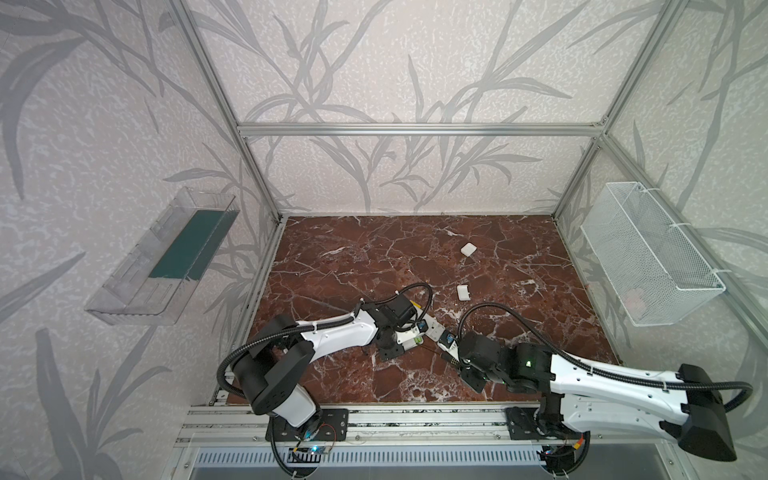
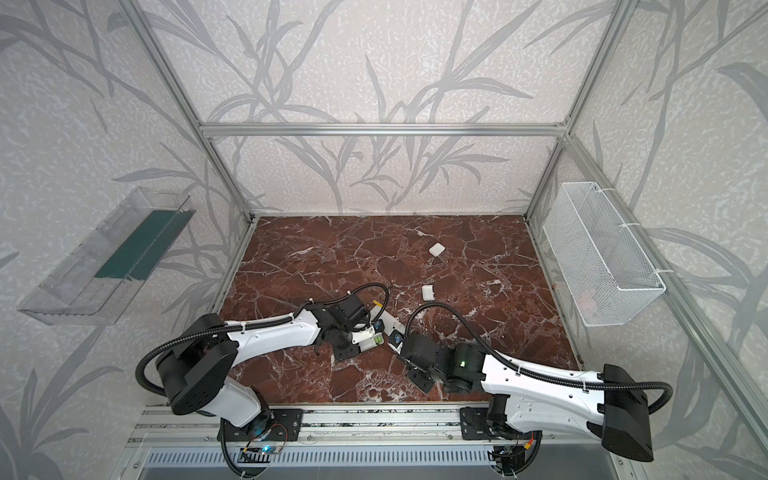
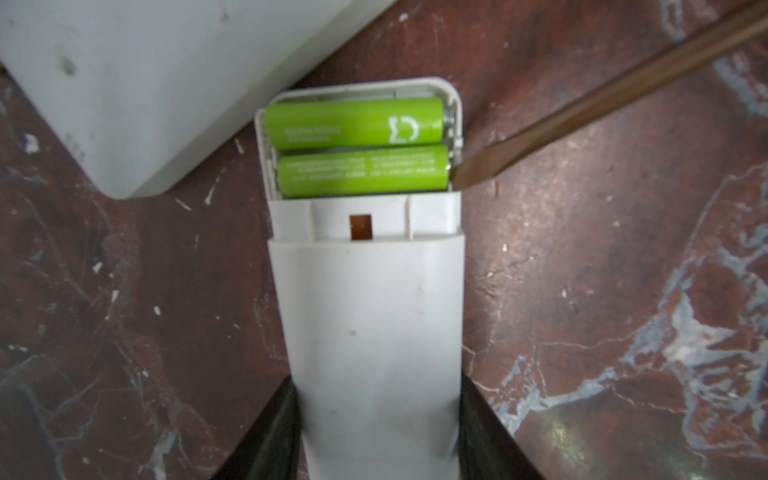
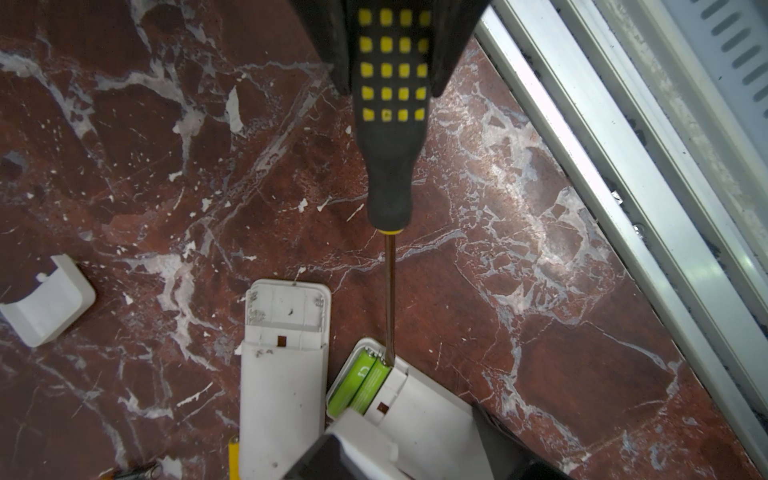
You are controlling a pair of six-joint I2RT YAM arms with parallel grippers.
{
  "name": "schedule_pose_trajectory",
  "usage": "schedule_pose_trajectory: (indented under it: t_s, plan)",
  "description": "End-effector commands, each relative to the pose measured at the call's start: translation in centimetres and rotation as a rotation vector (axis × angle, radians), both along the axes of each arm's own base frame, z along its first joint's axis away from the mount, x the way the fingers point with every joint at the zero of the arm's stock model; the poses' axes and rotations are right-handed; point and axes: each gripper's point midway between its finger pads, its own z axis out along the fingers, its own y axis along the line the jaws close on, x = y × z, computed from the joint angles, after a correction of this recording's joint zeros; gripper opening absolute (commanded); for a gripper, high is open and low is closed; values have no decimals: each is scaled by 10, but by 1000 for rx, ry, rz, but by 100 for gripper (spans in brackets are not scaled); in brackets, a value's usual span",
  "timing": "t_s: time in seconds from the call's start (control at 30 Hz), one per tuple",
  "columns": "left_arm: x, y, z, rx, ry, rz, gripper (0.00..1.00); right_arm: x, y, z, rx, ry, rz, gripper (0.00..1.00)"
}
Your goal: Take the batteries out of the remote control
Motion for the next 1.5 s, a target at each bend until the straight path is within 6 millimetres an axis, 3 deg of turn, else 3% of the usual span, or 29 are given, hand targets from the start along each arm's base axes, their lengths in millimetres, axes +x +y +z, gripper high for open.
schedule_pose_trajectory:
  t_s: [0.0,0.8,1.2,1.47]
  plan:
    - [-19,-1,-14,17,79,-49,29,25,13,24,97,-146,-58,0]
    - [-19,-1,-15,19,81,-52,29,34,8,41,169,-225,-118,0]
    - [-19,-1,-15,21,82,-51,28,17,1,5,135,-179,-149,0]
    - [-19,-1,-15,22,83,-52,28,10,-9,-8,120,-169,-182,0]
